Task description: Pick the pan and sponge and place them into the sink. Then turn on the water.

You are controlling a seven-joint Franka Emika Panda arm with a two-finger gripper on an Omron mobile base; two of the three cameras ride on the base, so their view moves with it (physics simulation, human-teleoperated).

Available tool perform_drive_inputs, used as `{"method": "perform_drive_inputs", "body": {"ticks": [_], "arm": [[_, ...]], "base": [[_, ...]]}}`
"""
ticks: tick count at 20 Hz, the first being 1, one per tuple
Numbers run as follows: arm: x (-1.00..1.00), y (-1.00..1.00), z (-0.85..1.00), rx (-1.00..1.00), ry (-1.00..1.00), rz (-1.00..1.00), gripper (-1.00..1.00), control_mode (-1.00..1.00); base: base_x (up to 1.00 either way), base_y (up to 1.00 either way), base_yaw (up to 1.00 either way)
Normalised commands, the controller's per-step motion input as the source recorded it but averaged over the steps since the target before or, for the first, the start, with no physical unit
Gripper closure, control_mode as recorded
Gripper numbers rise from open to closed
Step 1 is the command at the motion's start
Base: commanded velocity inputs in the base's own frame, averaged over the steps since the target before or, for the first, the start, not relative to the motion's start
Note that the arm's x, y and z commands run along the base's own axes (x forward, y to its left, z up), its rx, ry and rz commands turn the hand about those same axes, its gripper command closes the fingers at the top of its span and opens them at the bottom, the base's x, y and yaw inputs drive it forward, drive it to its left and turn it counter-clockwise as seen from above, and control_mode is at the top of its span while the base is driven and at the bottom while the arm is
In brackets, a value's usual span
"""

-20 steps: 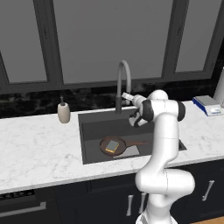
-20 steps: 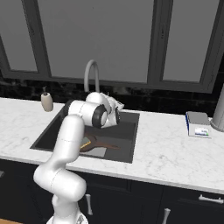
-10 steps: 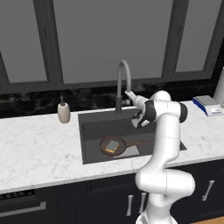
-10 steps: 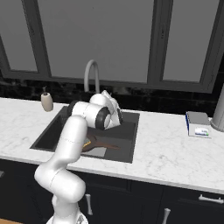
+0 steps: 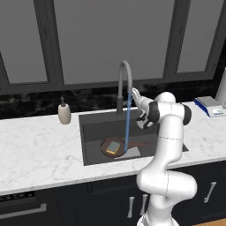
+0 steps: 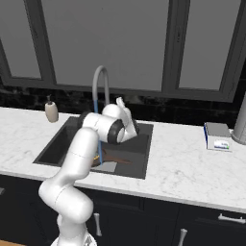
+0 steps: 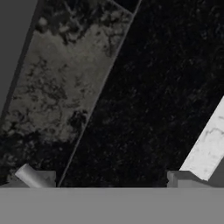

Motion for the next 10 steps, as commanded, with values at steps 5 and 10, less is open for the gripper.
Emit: {"method": "perform_drive_inputs", "body": {"ticks": [5,10], "arm": [[-0.11,-1.0,-0.05,0.34,-0.13,0.0,-1.0,-1.0],[-0.1,-1.0,-0.12,0.35,-0.12,0.0,-1.0,-1.0]], "base": [[0.0,0.0,0.0],[0.0,0.0,0.0]]}}
